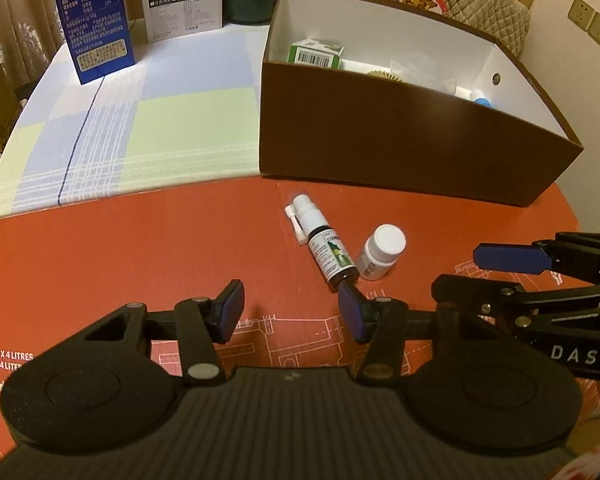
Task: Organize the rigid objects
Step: 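Grasp the white pill bottle with the right tool, then grasp the small spray bottle with the left tool while the right tool holds the pill bottle, then carry the spray bottle and pill bottle with both tools over the brown box, then open the left tool to drop the spray bottle while the right tool releases the pill bottle, then withdraw both tools from the brown box back over the mat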
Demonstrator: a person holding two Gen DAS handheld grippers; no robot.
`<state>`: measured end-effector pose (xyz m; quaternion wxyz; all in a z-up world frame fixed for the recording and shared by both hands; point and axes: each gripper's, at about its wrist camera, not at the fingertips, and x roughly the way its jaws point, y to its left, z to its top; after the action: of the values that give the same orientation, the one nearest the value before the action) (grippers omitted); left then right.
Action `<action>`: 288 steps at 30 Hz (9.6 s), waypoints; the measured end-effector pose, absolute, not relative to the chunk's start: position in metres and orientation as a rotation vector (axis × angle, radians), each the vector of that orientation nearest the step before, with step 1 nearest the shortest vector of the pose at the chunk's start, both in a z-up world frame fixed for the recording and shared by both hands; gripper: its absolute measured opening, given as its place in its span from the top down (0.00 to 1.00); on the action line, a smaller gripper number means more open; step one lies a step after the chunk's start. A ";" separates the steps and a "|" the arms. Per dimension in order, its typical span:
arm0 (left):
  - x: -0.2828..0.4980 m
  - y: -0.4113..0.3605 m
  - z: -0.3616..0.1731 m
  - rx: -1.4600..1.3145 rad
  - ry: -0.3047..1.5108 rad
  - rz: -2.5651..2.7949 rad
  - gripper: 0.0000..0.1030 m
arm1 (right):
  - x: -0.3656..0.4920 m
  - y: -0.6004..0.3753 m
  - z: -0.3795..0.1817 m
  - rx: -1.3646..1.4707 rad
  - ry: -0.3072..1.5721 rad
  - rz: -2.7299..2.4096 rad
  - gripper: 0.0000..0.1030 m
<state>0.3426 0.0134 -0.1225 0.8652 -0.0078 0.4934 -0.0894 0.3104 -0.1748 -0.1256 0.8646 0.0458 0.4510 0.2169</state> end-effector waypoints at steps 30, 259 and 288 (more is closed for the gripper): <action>0.361 0.029 -0.145 -0.076 1.069 -0.138 0.54 | 0.335 -0.134 -0.157 -0.011 0.901 0.441 0.68; 0.324 -0.073 -0.009 0.134 0.676 -0.058 0.21 | 0.329 -0.288 -0.031 0.152 0.709 0.325 0.39; 0.137 -0.002 -0.009 0.113 0.754 -0.108 0.22 | 0.124 -0.218 -0.021 0.219 0.836 0.232 0.39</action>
<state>0.1366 -0.0018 -0.0094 0.9268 0.0551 0.3678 -0.0526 0.1236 -0.2183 -0.0214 0.9016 0.1059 0.4041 0.1121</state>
